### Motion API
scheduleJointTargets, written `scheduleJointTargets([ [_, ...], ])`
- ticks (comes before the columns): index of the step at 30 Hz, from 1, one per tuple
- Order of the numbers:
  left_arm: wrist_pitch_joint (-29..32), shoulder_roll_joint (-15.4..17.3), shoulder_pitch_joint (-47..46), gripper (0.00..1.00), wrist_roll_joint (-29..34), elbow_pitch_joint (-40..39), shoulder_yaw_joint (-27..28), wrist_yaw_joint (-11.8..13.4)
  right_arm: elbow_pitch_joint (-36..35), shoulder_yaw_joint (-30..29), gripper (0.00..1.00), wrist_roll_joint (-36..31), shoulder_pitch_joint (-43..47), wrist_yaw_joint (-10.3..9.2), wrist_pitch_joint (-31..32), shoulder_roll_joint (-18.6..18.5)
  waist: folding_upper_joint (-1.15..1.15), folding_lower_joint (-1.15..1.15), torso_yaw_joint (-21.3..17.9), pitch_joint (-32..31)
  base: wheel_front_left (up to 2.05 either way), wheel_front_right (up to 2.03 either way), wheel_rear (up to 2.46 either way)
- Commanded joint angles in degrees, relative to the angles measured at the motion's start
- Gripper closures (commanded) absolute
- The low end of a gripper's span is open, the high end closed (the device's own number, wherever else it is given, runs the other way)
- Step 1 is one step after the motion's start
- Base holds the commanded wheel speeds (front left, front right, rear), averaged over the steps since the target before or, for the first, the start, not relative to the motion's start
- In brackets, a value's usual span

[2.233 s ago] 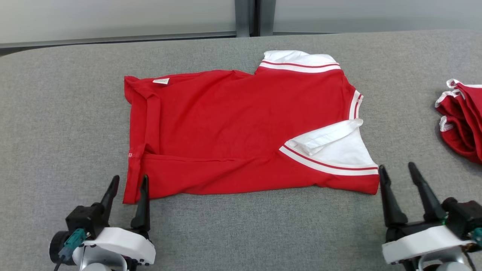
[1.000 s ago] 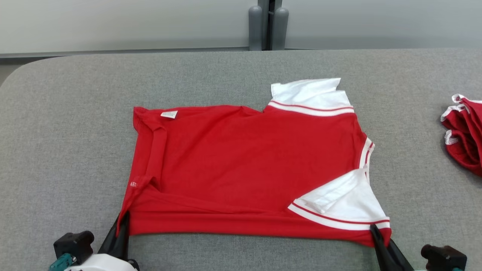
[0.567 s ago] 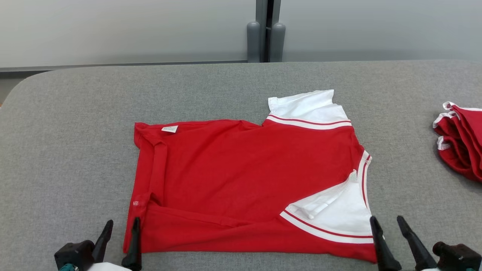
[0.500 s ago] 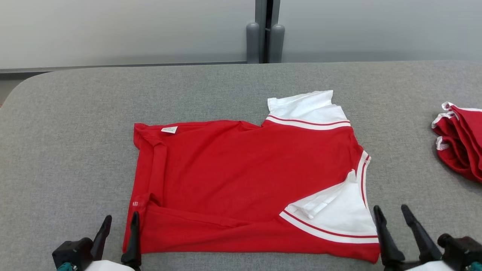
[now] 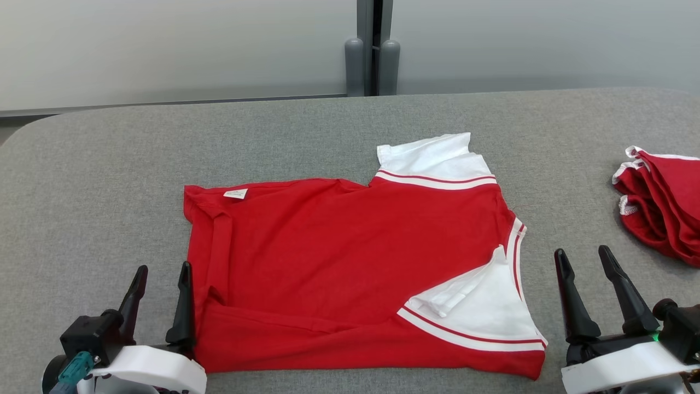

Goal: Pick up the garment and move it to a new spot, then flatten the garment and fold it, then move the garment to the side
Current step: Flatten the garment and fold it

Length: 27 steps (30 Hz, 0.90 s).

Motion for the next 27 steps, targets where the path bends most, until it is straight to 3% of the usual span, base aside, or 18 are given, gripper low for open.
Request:
scheduleJointTargets([
  [1, 0.0, 0.6, -1.0, 0.00, 0.2, 0.2, 0.2, 0.2, -0.2, 0.0, 0.00, -0.3, 0.1, -0.04, 0.0, 0.0, 0.00, 0.00, -0.1, 0.2, 0.00, 0.00, 0.00],
  [6, 1.7, 0.7, -5.1, 0.00, 0.4, 2.3, -0.5, -0.1, -0.3, 0.5, 0.00, 0.4, -1.1, -0.03, 0.0, 0.3, 0.00, 0.00, -0.3, 2.2, 0.00, 0.00, 0.00],
  [10, 4.6, 0.7, -12.7, 0.00, -0.9, 7.5, -1.3, -1.8, -0.7, 1.7, 0.00, 0.6, -3.0, -0.03, 0.0, 0.2, 0.00, 0.00, -1.2, 5.7, 0.00, 0.00, 0.00],
  [17, 8.0, 1.0, -29.0, 0.00, -4.0, 26.2, -0.9, -6.3, 0.9, 4.0, 0.00, 1.6, -7.7, -0.03, -1.5, 0.1, 0.00, 0.00, -3.8, 12.5, 0.00, 0.00, 0.00],
  [24, 7.2, 1.4, -37.8, 0.00, -6.6, 40.9, 1.2, -8.2, 3.6, 5.4, 0.00, 2.8, -10.0, -0.03, -3.3, 0.5, 0.00, 0.00, -5.1, 14.6, 0.00, 0.00, 0.00],
  [25, 6.8, 1.4, -38.6, 0.33, -7.0, 42.2, 1.4, -8.6, 3.9, 5.4, 0.00, 2.9, -10.2, -0.03, -3.5, 0.4, 0.00, 0.00, -5.1, 14.7, 0.00, 0.00, 0.00],
  [26, 6.6, 1.5, -39.2, 0.76, -7.0, 43.4, 1.4, -8.9, 4.2, 5.3, 0.00, 3.1, -10.2, -0.03, -3.6, 0.3, 0.00, 0.00, -5.1, 14.8, 0.00, 0.00, 0.00],
  [27, 6.4, 1.5, -39.7, 1.00, -7.3, 44.4, 1.4, -9.2, 4.6, 5.2, 0.00, 3.3, -10.4, -0.03, -3.8, 0.1, 0.00, 0.00, -5.1, 14.9, 0.00, 0.00, 0.00],
])
